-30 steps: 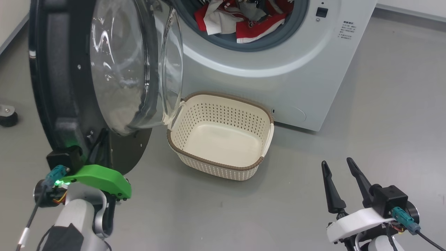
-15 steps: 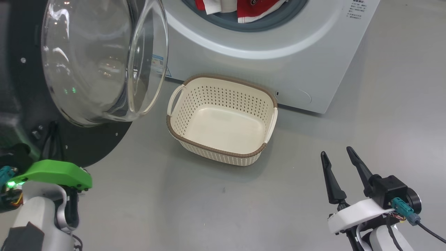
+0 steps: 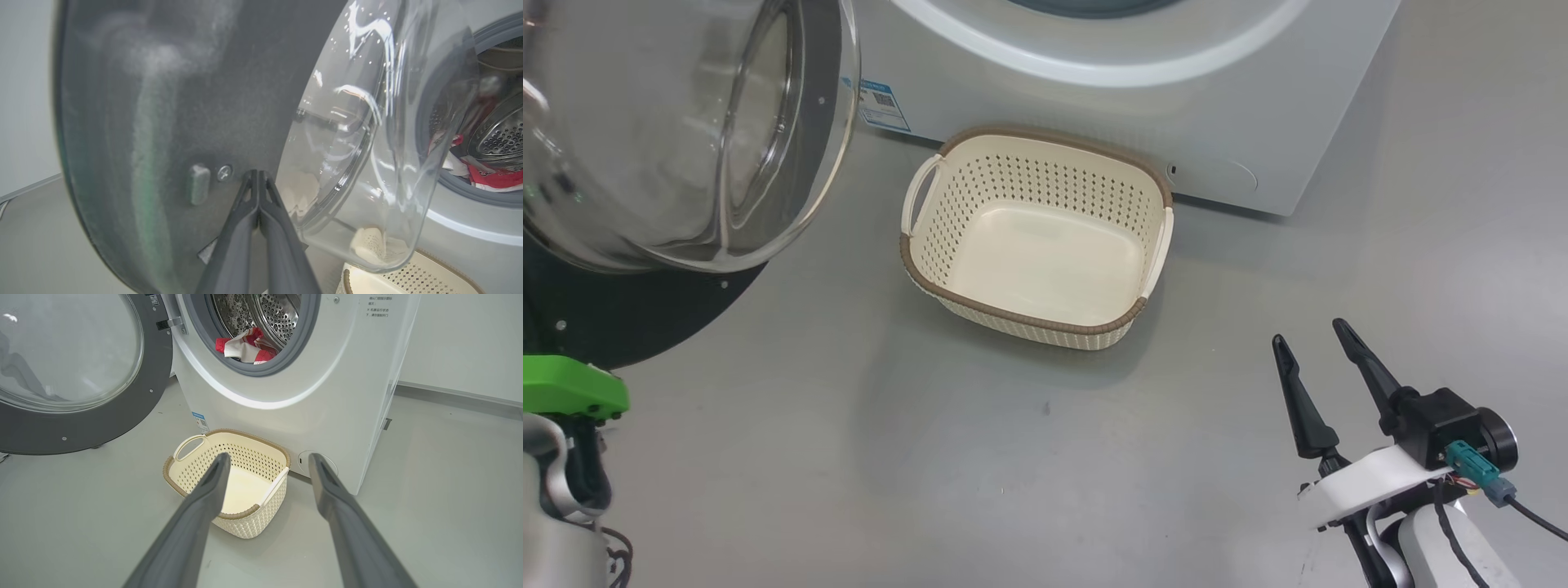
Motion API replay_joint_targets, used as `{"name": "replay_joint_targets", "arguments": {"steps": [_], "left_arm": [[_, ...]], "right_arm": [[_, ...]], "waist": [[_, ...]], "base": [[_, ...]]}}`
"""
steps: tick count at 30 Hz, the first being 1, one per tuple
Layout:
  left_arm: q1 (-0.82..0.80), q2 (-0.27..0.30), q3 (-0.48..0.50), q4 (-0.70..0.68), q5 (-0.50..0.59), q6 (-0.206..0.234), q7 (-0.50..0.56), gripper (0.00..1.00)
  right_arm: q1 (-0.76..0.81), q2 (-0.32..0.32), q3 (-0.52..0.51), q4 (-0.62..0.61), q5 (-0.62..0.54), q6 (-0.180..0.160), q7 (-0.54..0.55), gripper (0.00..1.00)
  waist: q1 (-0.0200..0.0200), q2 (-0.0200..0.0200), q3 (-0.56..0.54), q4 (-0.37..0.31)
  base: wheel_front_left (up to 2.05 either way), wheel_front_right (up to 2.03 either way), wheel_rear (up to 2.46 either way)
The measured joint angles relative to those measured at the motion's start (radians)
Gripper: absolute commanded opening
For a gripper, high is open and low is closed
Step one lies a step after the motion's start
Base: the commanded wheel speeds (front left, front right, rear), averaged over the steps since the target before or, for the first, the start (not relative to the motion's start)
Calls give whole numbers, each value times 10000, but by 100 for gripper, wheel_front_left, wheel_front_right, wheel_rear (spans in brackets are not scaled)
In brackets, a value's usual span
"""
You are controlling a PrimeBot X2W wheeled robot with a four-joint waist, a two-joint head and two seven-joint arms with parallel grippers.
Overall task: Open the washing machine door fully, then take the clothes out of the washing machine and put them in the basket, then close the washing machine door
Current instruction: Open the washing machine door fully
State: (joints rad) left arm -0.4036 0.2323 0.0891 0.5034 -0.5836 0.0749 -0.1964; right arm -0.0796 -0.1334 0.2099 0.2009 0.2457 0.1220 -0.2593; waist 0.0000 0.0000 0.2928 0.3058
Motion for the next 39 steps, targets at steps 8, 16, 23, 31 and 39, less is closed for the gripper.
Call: {"name": "replay_joint_targets", "arguments": {"steps": [8,16,23,31,39], "left_arm": [[-444,433,527,190,-251,2,-31,0],[-731,579,593,454,-251,-13,-86,0],[-769,556,412,740,-247,-113,-171,0],[-796,403,25,1007,-36,-295,-249,0],[-794,257,-259,1014,165,-464,-351,0]], "right_arm": [[-225,-242,48,-4,-27,0,27,100],[-439,-382,54,19,-65,0,27,100],[-537,-412,42,125,-63,0,27,100],[-566,-337,38,355,2,0,27,100],[-568,-198,77,566,82,0,27,100]], "waist": [[0,0,567,-134],[0,0,945,-249],[0,0,925,-257],[0,0,602,-216],[0,0,125,-241]], "base": [[0,0,0],[0,0,0],[0,0,0],[0,0,0],[0,0,0]]}}
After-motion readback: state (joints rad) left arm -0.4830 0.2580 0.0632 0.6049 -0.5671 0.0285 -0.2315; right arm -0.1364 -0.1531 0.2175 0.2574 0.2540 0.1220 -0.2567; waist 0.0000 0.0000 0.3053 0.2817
